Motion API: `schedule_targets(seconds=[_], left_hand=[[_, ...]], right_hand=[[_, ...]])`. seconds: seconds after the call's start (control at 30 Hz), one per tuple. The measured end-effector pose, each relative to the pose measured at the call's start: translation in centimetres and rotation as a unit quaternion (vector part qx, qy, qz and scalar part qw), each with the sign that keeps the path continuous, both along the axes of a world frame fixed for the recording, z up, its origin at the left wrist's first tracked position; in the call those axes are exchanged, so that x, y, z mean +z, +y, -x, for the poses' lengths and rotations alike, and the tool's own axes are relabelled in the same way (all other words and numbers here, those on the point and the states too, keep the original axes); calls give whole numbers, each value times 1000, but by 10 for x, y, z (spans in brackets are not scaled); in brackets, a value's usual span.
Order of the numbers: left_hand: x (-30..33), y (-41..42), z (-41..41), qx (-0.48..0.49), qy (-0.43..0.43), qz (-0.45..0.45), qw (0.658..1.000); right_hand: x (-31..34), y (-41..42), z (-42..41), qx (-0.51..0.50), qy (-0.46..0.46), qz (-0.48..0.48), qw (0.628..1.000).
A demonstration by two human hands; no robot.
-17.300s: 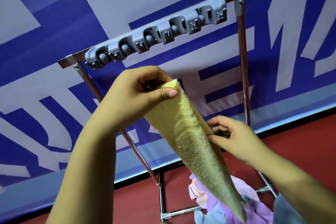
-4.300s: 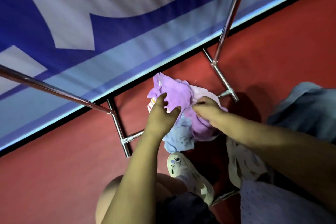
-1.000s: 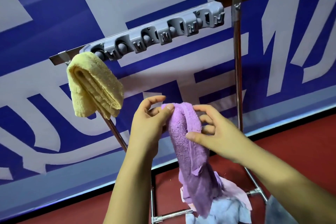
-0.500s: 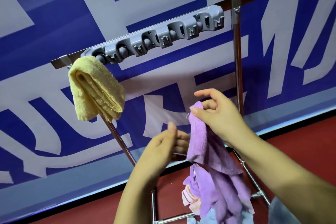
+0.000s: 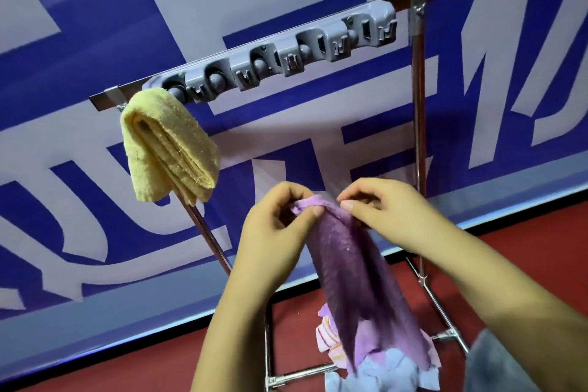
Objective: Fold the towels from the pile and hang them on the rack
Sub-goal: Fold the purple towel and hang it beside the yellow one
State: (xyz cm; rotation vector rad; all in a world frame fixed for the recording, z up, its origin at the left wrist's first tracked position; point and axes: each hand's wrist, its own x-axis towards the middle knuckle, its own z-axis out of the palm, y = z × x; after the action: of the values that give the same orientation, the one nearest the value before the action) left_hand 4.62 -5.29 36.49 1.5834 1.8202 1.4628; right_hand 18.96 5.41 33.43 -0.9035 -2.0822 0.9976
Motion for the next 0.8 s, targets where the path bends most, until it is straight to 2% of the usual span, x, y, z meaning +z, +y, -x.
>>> schedule_targets(seconds=[0.07,0.13,0.2,0.33,0.43,0.53,0.67,0.8], left_hand=[[5,3,0,-7,31,6,999],[10,5,0,-20,49,9,999],[13,7,1,-28,40,1,999],[11,8,11,-33,-50,-37,997],[1,6,14,-48,-185,-42,981],[-22,1,18,-101,-263,13,959],[-60,-2,19,-172,-244,113,948],[-88,-1,25,-154,-204,177,951]], right_hand=[[6,-8,-2,13,14,-40,999],[16,-15,-2,93,52,-22,994],[21,-17,2,154,47,12,987],[24,-13,13,151,68,11,986],[27,-14,20,140,81,10,987],[28,-16,26,126,119,14,985],[27,-13,31,110,205,97,968],[32,-5,28,75,277,169,943]])
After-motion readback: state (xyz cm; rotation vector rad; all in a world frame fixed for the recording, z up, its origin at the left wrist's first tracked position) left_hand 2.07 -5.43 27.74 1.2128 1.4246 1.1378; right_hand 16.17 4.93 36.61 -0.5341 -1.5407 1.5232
